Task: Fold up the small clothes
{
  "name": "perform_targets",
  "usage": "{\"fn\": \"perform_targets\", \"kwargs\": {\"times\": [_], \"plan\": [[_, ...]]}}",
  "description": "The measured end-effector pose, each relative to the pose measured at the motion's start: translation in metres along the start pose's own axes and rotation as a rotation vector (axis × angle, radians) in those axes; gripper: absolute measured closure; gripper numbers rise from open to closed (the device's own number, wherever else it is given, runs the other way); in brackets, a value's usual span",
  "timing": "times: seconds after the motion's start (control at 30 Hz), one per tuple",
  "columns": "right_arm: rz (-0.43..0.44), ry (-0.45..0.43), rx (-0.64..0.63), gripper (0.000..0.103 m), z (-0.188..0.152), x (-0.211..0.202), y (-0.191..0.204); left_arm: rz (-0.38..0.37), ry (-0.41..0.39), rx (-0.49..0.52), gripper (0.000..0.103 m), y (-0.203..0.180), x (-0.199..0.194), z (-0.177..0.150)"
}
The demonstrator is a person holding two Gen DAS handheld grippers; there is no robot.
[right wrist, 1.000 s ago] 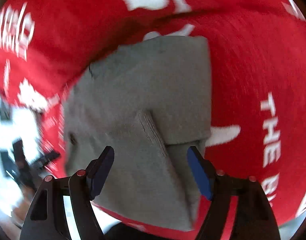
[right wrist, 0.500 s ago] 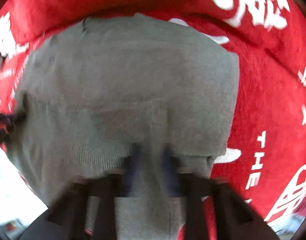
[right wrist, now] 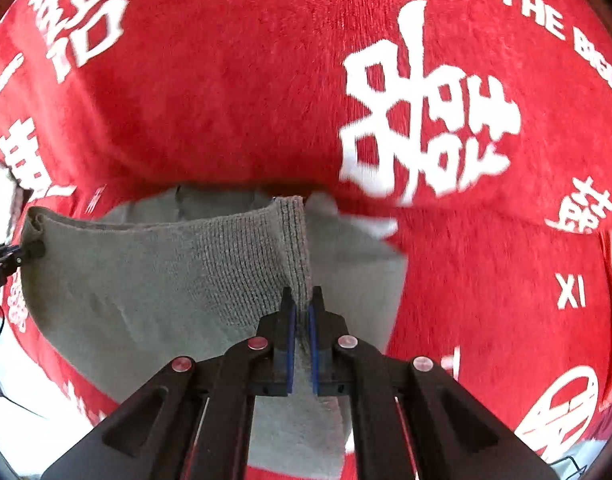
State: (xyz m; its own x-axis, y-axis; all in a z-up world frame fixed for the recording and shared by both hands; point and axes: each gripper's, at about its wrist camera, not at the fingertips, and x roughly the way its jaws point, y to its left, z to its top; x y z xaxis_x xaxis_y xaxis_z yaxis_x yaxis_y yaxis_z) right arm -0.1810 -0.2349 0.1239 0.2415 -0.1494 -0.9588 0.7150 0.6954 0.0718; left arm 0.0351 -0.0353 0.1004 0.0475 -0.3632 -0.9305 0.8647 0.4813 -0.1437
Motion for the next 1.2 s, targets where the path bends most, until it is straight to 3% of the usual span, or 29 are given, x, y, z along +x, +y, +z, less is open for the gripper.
{"fn": "perform_targets", "kwargs": {"times": [0.13,0.33,0.37,0.4,0.47,0.5,0.6,0.67,0.83,0.97,1.03,1.1,1.17,1.2], "plan": [[0.013,0.053,0.051,0.097,0.025,0.066,-0.003,0.067,0.038,0.006,0.093,0.006,0.062,0.016],[-0.003,0.127,0.128,0.096,0.021,0.138,-0.017,0.167,0.128,-0.02,0.092,0.017,0.137,0.007],[-0.004,0.118,0.137,0.096,0.02,0.14,-0.018,0.189,0.116,-0.023,0.081,0.018,0.138,0.007],[-0.007,0.11,0.145,0.095,0.02,0.139,-0.019,0.222,0.11,-0.025,0.061,0.019,0.138,0.007],[-0.024,0.108,0.177,0.084,0.02,0.134,-0.024,0.326,0.086,-0.047,0.036,0.029,0.132,0.009],[-0.043,0.109,0.206,0.081,0.019,0.128,-0.029,0.34,0.081,-0.069,0.036,0.037,0.127,0.009],[-0.031,0.103,0.278,0.081,0.014,0.108,-0.041,0.345,0.108,-0.14,0.036,0.058,0.111,0.007],[0.044,0.095,0.31,0.081,0.003,0.089,-0.041,0.325,0.113,-0.153,0.036,0.062,0.096,0.004],[0.151,0.098,0.254,0.077,-0.027,0.075,-0.012,0.249,0.139,-0.137,0.036,0.044,0.088,-0.019],[0.133,0.158,0.249,0.08,-0.047,0.103,-0.01,0.309,0.192,-0.115,0.034,0.037,0.117,-0.042],[0.128,0.131,0.259,0.081,-0.051,0.096,-0.021,0.323,0.158,-0.119,0.022,0.048,0.108,-0.05],[0.06,0.133,0.274,0.077,-0.055,0.088,-0.033,0.35,0.176,-0.112,0.019,0.056,0.099,-0.055],[0.07,0.141,0.326,0.069,-0.056,0.079,-0.05,0.315,0.2,-0.154,0.019,0.07,0.087,-0.064],[0.101,0.15,0.369,0.05,-0.064,0.069,-0.057,0.282,0.212,-0.183,0.019,0.077,0.082,-0.07]]}}
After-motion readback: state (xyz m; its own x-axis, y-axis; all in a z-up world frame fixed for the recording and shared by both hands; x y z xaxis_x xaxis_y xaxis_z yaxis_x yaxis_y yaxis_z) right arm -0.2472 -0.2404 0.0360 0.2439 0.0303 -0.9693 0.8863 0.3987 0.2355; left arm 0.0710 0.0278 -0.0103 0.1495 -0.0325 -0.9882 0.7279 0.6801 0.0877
